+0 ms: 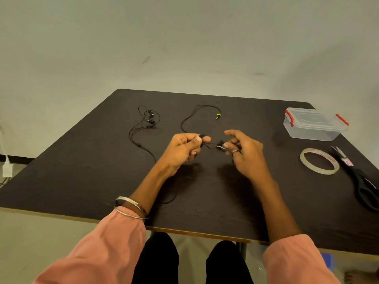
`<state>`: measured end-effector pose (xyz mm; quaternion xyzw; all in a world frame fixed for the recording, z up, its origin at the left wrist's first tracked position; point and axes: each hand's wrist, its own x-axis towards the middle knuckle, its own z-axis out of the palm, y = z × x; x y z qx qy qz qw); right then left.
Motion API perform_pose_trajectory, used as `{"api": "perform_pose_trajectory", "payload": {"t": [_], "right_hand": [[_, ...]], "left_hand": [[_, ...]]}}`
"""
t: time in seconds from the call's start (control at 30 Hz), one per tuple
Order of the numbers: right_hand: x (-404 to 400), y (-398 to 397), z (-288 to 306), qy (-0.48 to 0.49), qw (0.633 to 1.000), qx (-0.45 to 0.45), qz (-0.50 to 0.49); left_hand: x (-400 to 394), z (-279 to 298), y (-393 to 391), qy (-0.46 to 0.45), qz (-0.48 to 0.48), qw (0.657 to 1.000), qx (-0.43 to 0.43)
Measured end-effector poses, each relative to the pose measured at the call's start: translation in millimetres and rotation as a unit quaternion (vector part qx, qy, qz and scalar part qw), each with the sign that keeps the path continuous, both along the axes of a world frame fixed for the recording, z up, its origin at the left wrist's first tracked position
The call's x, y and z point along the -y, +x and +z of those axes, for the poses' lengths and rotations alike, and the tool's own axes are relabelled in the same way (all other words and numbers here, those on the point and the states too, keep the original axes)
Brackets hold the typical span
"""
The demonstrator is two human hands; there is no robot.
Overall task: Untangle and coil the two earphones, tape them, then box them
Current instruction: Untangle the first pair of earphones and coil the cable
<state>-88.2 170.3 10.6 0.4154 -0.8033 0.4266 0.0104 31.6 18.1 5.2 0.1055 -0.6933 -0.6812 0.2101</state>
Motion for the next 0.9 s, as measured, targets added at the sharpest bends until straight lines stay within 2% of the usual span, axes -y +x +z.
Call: {"api": "perform_pose_trajectory", "payload": {"t": [0.03, 0.1, 0.17, 0.23, 0.27, 0.33, 0.4, 0.43, 0.5, 0.53, 0.57, 0.63, 0.7, 0.73, 0.83, 0.9], "right_hand": [[-0.7, 0.9, 4.3, -0.059, 0.994, 0.088, 0.022], [-4.4, -0.6, 12.1, -0.176, 0.964, 0.199, 0.031], [-9.8, -3.4, 18.7, -0.277, 0.907, 0.313, 0.045], [-15.0, -8.1, 23.5, -0.346, 0.855, 0.383, 0.044], [-17.3, -10.8, 25.5, -0.371, 0.842, 0.391, 0.028], [-20.0, -14.6, 27.7, -0.396, 0.849, 0.349, -0.037], [-19.7, -18.0, 24.7, -0.357, 0.895, 0.240, -0.121], [-18.7, -19.7, 20.9, -0.316, 0.919, 0.175, -0.161], [-16.6, -23.3, 10.1, -0.145, 0.957, 0.022, -0.250], [-15.7, -23.0, 5.7, -0.047, 0.957, -0.047, -0.281], [-14.5, -23.1, 2.7, 0.002, 0.953, -0.092, -0.287], [-11.7, -18.3, 1.9, -0.036, 0.963, -0.143, -0.227], [-6.7, -9.0, 1.6, -0.104, 0.973, -0.180, -0.104], [-2.7, -2.5, 0.8, -0.104, 0.976, -0.185, -0.049], [12.3, 11.4, -8.4, -0.037, 0.987, -0.143, 0.065], [19.1, 14.9, -14.1, -0.014, 0.992, -0.080, 0.098]], "left_hand": [[1.9, -0.5, -0.3, 0.000, 0.020, 1.000, -0.001], [5.1, -1.5, -0.9, -0.008, 0.047, 0.999, 0.000], [6.2, -1.7, -0.4, -0.022, 0.057, 0.998, 0.006], [5.5, -1.9, -0.2, -0.031, 0.056, 0.998, 0.015], [4.6, -1.8, -0.4, -0.038, 0.052, 0.998, 0.022], [2.7, -2.4, -1.3, -0.049, 0.040, 0.997, 0.031], [1.5, -2.8, -0.9, -0.051, 0.035, 0.998, 0.029], [1.1, -2.6, -0.4, -0.050, 0.035, 0.998, 0.026], [1.2, -2.3, 0.3, -0.045, 0.036, 0.998, 0.021], [1.2, -2.2, 0.3, -0.044, 0.036, 0.998, 0.017], [1.2, -2.2, 0.3, -0.044, 0.036, 0.998, 0.014], [0.5, -2.3, 0.5, -0.047, 0.033, 0.998, 0.007], [-0.5, -2.5, 0.4, -0.049, 0.027, 0.998, -0.001], [-1.4, -2.3, 0.2, -0.050, 0.021, 0.999, -0.007], [-2.2, -2.8, -0.2, -0.055, 0.000, 0.998, -0.025], [-1.5, -2.8, 0.4, -0.060, 0.000, 0.998, -0.034]]}}
